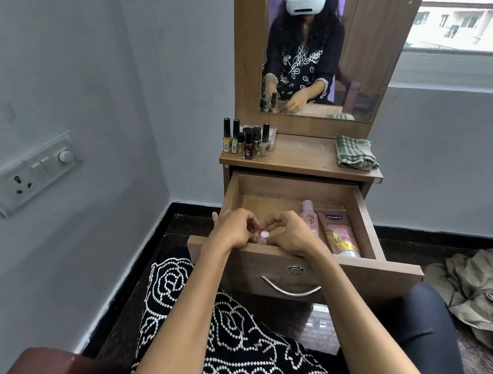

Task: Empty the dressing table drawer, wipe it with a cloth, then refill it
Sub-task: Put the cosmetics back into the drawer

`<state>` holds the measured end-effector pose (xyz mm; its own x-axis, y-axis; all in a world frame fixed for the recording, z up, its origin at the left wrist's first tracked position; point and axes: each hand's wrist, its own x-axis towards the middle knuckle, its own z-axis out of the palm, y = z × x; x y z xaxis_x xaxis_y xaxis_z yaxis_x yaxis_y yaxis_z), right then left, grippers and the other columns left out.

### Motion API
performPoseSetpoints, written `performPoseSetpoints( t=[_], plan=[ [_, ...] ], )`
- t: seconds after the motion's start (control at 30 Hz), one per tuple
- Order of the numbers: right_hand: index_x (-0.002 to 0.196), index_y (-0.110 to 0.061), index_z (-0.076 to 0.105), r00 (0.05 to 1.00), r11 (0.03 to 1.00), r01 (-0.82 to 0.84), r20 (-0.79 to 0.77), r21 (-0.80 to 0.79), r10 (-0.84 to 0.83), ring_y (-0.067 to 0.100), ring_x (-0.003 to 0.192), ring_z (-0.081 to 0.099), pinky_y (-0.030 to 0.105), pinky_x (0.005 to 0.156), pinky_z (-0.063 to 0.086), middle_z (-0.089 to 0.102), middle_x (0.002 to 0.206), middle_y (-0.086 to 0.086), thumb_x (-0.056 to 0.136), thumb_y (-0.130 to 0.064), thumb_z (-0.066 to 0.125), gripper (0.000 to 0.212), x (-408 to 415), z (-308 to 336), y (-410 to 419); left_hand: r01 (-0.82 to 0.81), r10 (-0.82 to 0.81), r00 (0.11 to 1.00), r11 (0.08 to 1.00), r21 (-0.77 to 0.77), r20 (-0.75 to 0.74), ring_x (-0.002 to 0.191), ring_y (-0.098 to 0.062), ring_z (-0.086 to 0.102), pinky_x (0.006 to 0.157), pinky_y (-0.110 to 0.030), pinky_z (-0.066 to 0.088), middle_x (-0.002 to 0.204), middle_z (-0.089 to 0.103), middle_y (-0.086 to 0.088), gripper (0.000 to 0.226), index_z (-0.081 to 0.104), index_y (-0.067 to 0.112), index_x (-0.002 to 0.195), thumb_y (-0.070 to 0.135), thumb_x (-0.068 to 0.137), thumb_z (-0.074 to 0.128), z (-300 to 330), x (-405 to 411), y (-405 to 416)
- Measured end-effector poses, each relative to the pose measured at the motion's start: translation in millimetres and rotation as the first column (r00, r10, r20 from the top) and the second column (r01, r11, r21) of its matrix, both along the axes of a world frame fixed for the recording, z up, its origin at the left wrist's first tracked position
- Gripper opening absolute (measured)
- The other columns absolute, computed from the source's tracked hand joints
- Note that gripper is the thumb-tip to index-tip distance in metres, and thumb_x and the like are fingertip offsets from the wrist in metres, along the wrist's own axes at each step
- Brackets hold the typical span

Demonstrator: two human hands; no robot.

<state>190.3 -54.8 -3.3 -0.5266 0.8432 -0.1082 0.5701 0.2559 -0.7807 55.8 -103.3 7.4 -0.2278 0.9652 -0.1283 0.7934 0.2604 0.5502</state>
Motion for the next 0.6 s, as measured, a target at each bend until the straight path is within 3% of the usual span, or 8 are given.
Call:
performPoseSetpoints(
  t=[0.17, 0.4, 0.5, 0.6],
  plan=[
    [0.087, -0.02, 0.068, 1.0, 1.0, -0.01, 0.008, -0.006, 0.01, 0.006, 0.081, 0.063, 0.015, 0.074, 0.046, 0.067, 0.077, -0.01, 0.07, -0.007, 0.081, 0.025, -0.7, -1.0, 1.1, 0.01, -0.01, 1.0, 1.0, -0.02, 0.007, 0.117, -0.018, 0.053, 0.114, -0.053, -0.002, 0.111, 0.067, 0.002, 0.023, 0.064, 0.021, 0.105, 0.019, 0.083, 0.068, 0.8, 0.4, 0.1],
    [0.087, -0.016, 0.067, 1.0, 0.998, -0.009, -0.025, -0.062, 0.007, -0.005, 0.065, 0.058, 0.002, 0.056, 0.04, 0.064, 0.069, -0.013, 0.07, -0.005, 0.079, 0.024, 0.2, 1.9, -0.4, 0.01, -0.009, 0.999, 1.0, -0.018, 0.03, 0.115, -0.018, 0.054, 0.113, -0.052, -0.003, 0.111, 0.067, 0.001, 0.02, 0.065, 0.02, 0.102, 0.019, 0.082, 0.069, -2.1, -0.5, 1.9],
    [0.088, -0.014, 0.066, 1.0, 0.997, -0.007, -0.03, -0.071, 0.004, -0.005, 0.065, 0.058, 0.007, 0.059, 0.042, 0.065, 0.07, -0.011, 0.07, -0.005, 0.08, 0.025, 0.3, 1.7, 0.0, 0.01, -0.009, 1.0, 0.999, -0.042, 0.025, 0.118, -0.018, 0.052, 0.113, -0.052, -0.002, 0.114, 0.065, 0.001, 0.025, 0.065, 0.019, 0.104, 0.02, 0.08, 0.072, -2.7, -0.9, 3.2],
    [0.09, -0.014, 0.067, 1.0, 0.998, -0.007, -0.028, -0.067, 0.005, -0.002, 0.067, 0.058, 0.002, 0.056, 0.042, 0.065, 0.074, -0.008, 0.07, -0.006, 0.08, 0.025, 0.4, 1.1, 0.5, 0.021, -0.021, 1.0, 0.998, -0.06, 0.004, 0.12, -0.02, 0.051, 0.114, -0.052, 0.001, 0.116, 0.064, 0.001, 0.024, 0.066, 0.021, 0.102, 0.022, 0.079, 0.072, -4.1, -2.1, 5.1]
  ],
)
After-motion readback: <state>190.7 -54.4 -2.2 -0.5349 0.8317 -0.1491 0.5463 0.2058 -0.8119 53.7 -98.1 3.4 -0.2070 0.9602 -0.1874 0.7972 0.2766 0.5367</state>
